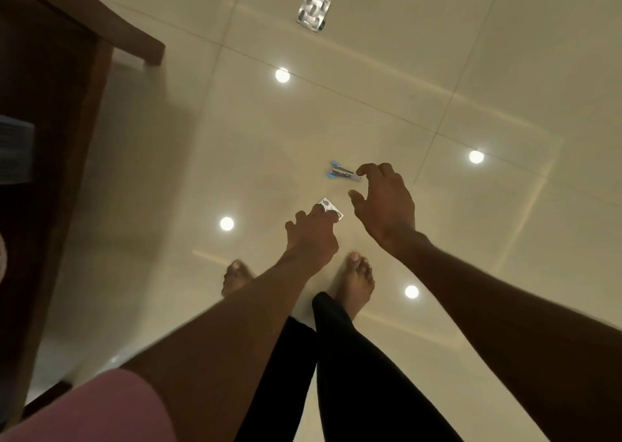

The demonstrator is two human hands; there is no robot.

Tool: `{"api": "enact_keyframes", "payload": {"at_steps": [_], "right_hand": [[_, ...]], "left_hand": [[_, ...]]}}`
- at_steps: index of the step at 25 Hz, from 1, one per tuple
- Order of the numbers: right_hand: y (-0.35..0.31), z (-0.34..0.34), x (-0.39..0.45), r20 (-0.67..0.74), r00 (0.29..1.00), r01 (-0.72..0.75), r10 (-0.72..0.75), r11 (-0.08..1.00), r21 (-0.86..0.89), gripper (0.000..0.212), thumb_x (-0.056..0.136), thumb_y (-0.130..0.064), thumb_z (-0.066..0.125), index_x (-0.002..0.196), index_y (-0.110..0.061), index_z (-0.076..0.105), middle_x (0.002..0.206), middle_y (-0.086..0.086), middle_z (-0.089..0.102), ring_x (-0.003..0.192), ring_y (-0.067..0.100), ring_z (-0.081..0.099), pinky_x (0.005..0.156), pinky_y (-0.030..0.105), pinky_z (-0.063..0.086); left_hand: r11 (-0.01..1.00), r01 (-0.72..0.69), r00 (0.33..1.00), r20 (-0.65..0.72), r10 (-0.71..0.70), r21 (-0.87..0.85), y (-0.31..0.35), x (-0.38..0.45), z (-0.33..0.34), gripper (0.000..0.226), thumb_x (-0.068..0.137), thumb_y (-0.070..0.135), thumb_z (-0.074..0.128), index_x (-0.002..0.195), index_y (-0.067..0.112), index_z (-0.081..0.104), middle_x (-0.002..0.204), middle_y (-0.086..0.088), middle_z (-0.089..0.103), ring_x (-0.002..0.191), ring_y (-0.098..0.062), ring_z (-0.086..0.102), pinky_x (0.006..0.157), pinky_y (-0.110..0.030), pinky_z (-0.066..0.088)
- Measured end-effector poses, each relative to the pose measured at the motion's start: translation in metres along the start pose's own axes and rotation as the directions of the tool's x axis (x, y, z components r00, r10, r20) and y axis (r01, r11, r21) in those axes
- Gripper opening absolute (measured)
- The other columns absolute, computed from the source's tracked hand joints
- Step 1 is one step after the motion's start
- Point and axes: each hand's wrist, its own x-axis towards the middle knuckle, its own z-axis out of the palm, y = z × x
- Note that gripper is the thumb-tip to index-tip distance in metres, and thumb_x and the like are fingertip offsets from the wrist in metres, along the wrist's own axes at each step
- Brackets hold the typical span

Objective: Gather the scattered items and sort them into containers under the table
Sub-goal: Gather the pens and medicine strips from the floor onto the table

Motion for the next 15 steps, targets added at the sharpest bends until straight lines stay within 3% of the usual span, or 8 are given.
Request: {"api": "enact_keyframes", "payload": {"at_steps": [6,9,11,14,15], "right_hand": [[0.040,0.106,0.074,0.053,0.998,0.039,-0.034,0.994,-0.104,0.054,0.095,-0.024,0.067,0.145,-0.022,0.046,0.135,0.006,0.050,0.118,0.029,0.052,0.082,0.041,0.047],[0.051,0.138,0.098,0.167,0.982,0.119,-0.088,0.974,-0.191,0.069,0.092,-0.015,0.065,0.151,-0.036,0.037,0.152,0.008,0.034,0.132,0.033,0.042,0.095,0.050,0.045],[0.056,0.151,0.107,0.211,0.968,0.191,-0.138,0.946,-0.260,0.068,0.090,-0.015,0.066,0.149,-0.037,0.040,0.154,0.008,0.027,0.131,0.036,0.040,0.097,0.054,0.045],[0.055,0.163,0.114,0.179,0.971,0.210,-0.161,0.928,-0.308,0.063,0.085,-0.006,0.067,0.139,-0.028,0.046,0.145,0.010,0.032,0.116,0.036,0.043,0.083,0.051,0.049],[0.053,0.165,0.114,0.175,0.974,0.193,-0.145,0.935,-0.299,0.060,0.083,-0.001,0.065,0.135,-0.026,0.046,0.140,0.010,0.036,0.110,0.035,0.045,0.077,0.048,0.048]], "left_hand": [[0.958,-0.150,0.979,-0.099,0.179,0.244,-0.032,0.097,0.080,0.075,0.091,0.012,0.065,0.152,0.039,0.030,0.163,-0.001,0.014,0.142,-0.037,0.024,0.105,-0.048,0.041],[0.917,-0.241,0.938,-0.167,0.305,0.318,-0.047,0.123,0.103,0.072,0.089,0.011,0.065,0.149,0.038,0.035,0.160,-0.003,0.024,0.130,-0.032,0.038,0.090,-0.043,0.049],[0.894,-0.275,0.908,-0.211,0.363,0.353,-0.049,0.133,0.109,0.072,0.088,0.010,0.066,0.149,0.032,0.036,0.152,-0.007,0.033,0.120,-0.030,0.045,0.083,-0.041,0.052],[0.910,-0.282,0.905,-0.230,0.357,0.302,-0.052,0.143,0.108,0.060,0.086,0.006,0.069,0.139,0.018,0.044,0.137,-0.007,0.043,0.107,-0.027,0.052,0.076,-0.037,0.054],[0.936,-0.281,0.913,-0.241,0.329,0.211,-0.055,0.144,0.106,0.050,0.086,0.006,0.070,0.131,0.015,0.049,0.130,-0.006,0.048,0.102,-0.026,0.055,0.072,-0.036,0.052]]}}
